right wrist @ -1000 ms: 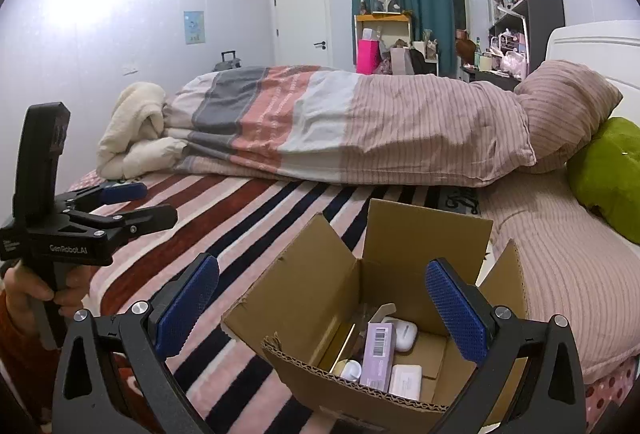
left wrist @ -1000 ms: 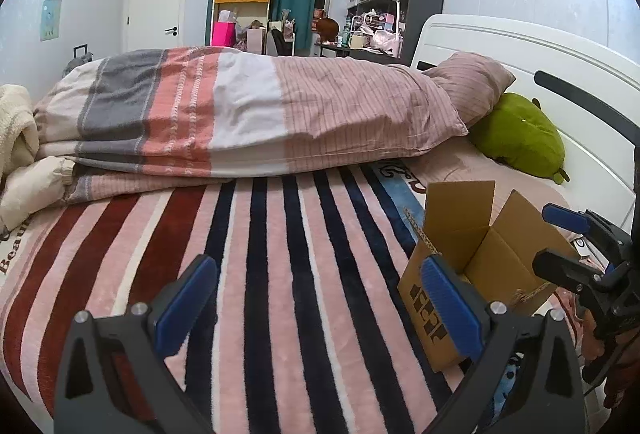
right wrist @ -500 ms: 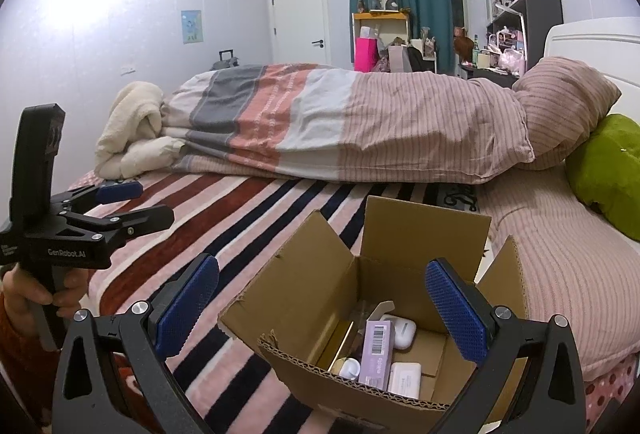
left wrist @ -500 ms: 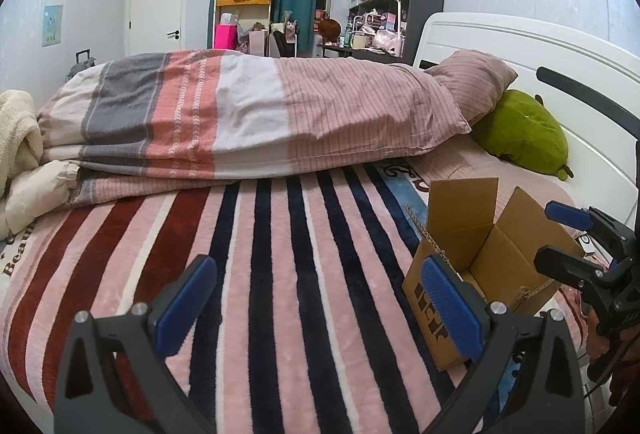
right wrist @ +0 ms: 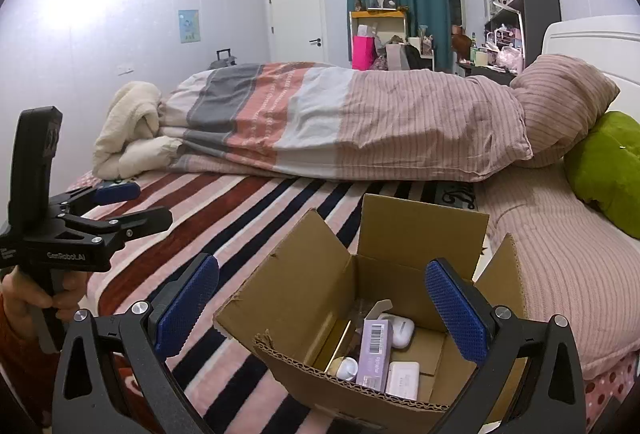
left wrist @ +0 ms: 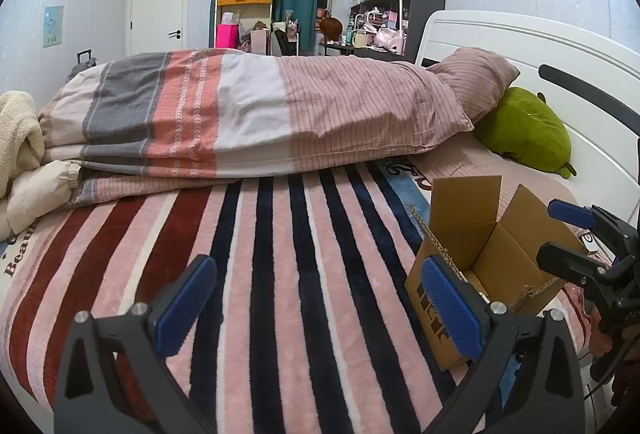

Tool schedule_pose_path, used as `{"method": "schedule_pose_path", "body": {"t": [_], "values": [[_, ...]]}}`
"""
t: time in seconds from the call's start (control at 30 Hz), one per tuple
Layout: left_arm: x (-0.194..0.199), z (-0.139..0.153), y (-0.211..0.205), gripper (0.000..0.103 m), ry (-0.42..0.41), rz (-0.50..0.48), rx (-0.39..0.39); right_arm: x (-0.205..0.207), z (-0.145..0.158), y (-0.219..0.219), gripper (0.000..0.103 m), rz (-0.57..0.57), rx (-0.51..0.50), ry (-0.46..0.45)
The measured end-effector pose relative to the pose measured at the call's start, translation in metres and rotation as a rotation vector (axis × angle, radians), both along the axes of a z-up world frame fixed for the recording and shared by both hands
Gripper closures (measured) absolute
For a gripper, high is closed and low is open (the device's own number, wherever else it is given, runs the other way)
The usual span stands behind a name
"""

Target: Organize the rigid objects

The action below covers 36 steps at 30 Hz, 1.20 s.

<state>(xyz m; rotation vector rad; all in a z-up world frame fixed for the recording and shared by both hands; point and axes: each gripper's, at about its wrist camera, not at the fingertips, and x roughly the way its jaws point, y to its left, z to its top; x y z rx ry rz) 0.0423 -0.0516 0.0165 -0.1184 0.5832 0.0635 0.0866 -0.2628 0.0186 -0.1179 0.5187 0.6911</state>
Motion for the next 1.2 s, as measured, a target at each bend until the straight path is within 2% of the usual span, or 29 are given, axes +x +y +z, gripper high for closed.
{"method": "schedule_pose_path", "body": {"t": [1.2], "values": [[-0.0009,0.0059,0.0026,0.001,-0.011,0.001,0.012,-0.0015,-0.0028,-0.0014,0.0,-0.016,-0.005,0.003]]}}
